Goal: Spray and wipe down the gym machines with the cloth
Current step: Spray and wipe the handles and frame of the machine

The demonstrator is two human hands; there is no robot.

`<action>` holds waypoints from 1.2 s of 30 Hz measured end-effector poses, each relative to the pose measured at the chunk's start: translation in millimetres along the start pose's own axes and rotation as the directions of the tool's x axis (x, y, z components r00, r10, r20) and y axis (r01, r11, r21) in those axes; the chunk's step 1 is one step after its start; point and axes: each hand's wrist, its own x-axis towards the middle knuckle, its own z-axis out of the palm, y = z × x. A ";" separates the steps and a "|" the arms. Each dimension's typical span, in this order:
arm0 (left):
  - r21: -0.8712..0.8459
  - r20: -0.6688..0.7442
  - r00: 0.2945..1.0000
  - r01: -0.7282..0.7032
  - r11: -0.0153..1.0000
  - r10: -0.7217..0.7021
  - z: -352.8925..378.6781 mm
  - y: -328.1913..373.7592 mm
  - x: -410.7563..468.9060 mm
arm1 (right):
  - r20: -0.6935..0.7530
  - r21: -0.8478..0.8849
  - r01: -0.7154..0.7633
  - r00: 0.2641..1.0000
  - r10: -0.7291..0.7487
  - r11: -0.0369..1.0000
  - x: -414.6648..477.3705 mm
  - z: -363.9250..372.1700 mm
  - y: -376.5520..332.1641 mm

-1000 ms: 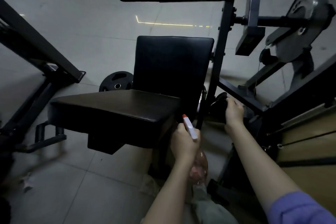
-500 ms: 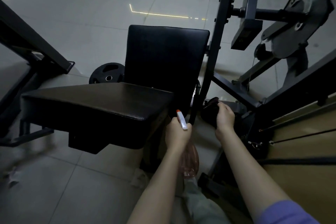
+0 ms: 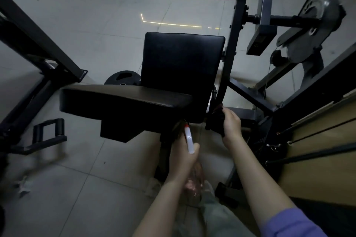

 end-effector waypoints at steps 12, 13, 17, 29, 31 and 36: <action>0.093 0.069 0.997 0.039 0.995 -0.045 -57.8 -53.8 -37.4 | 0.178 0.218 -0.062 0.984 0.023 0.974 -75.7 69.6 -12.3; -0.011 0.034 0.996 0.082 0.997 -0.082 -59.6 -58.5 -39.1 | 0.168 0.225 -0.019 0.986 -0.020 0.974 -85.0 72.4 -10.9; -0.164 0.000 0.973 0.226 0.960 -0.230 -61.7 -71.8 -43.8 | 0.188 0.205 0.097 0.973 -0.137 0.974 -122.8 68.9 -4.6; 0.071 0.035 0.999 0.029 0.997 -0.032 -71.8 -73.7 -24.3 | 0.128 0.041 0.174 0.976 -0.178 0.984 -113.8 86.8 -13.8; 0.158 0.076 0.997 -0.007 0.987 -0.005 -70.1 -73.4 -21.8 | 0.165 0.031 0.082 0.983 -0.086 0.996 -99.1 87.7 -15.8; 0.104 0.101 0.995 -0.031 0.994 0.020 -62.3 -66.1 -23.2 | 0.270 -0.009 0.134 0.955 -0.127 0.991 -109.3 73.1 5.2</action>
